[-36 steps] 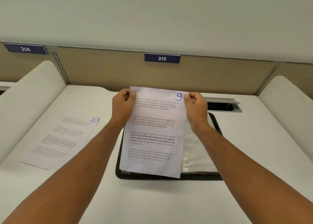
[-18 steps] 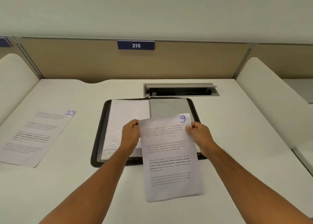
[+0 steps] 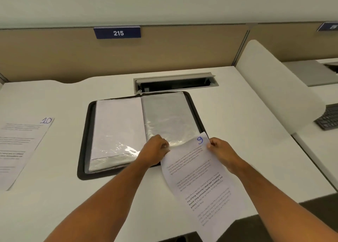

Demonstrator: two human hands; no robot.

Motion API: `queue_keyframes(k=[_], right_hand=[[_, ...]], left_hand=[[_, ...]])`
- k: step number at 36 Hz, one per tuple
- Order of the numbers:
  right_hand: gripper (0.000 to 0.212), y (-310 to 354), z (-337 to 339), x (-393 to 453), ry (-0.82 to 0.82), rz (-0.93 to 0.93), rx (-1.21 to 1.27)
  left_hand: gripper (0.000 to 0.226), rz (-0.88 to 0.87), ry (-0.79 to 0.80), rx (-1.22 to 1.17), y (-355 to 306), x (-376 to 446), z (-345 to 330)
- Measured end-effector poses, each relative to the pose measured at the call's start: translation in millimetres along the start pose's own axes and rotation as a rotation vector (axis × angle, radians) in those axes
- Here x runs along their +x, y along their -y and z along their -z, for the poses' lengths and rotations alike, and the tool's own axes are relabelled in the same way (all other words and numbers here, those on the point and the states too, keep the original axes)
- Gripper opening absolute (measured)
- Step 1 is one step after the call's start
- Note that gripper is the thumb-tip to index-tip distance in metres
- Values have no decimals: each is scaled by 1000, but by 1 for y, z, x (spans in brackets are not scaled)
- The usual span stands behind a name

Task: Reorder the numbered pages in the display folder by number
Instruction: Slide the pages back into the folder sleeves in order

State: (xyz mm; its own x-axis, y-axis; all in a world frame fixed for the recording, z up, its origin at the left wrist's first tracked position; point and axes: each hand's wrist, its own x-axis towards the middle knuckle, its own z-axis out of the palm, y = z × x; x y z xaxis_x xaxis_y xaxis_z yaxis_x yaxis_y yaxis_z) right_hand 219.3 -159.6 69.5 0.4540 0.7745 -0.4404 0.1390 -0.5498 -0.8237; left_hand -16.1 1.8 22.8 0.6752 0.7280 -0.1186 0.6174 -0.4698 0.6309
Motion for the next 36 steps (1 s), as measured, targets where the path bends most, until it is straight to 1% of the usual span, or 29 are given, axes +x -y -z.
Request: queue_keyframes(k=[3, 8, 11, 13, 17, 21, 24, 28, 34, 36], right_hand=[[21, -6, -2, -4, 8, 4, 2], [17, -9, -12, -11, 25, -7, -4], [9, -7, -21, -15, 12, 12, -54], [3, -6, -27, -17, 4, 21, -80], [12, -4, -41, -18, 14, 31, -194], [12, 1, -54, -19, 29, 29, -260], [11, 6, -62, -18, 10, 33, -286], [11, 15, -69, -18, -37, 31, -296], [11, 25, -74, -19, -61, 4, -336], [11, 27, -75, -19, -47, -9, -352]], left_hand=[[15, 2, 14, 17, -1, 5, -2], [7, -29, 26, 51, 3, 10, -4], [8, 7, 6, -3, 7, 12, -6], [12, 49, -38, -67, 10, 14, -6], [14, 100, -91, -178, 14, 13, -3], [13, 99, -92, -219, 17, 13, -1], [12, 93, -88, -239, 19, 13, -1], [12, 66, -67, -236, 19, 12, 0], [10, 2, -36, -189, 16, 13, 1], [9, -6, -39, -182, 17, 13, 1]])
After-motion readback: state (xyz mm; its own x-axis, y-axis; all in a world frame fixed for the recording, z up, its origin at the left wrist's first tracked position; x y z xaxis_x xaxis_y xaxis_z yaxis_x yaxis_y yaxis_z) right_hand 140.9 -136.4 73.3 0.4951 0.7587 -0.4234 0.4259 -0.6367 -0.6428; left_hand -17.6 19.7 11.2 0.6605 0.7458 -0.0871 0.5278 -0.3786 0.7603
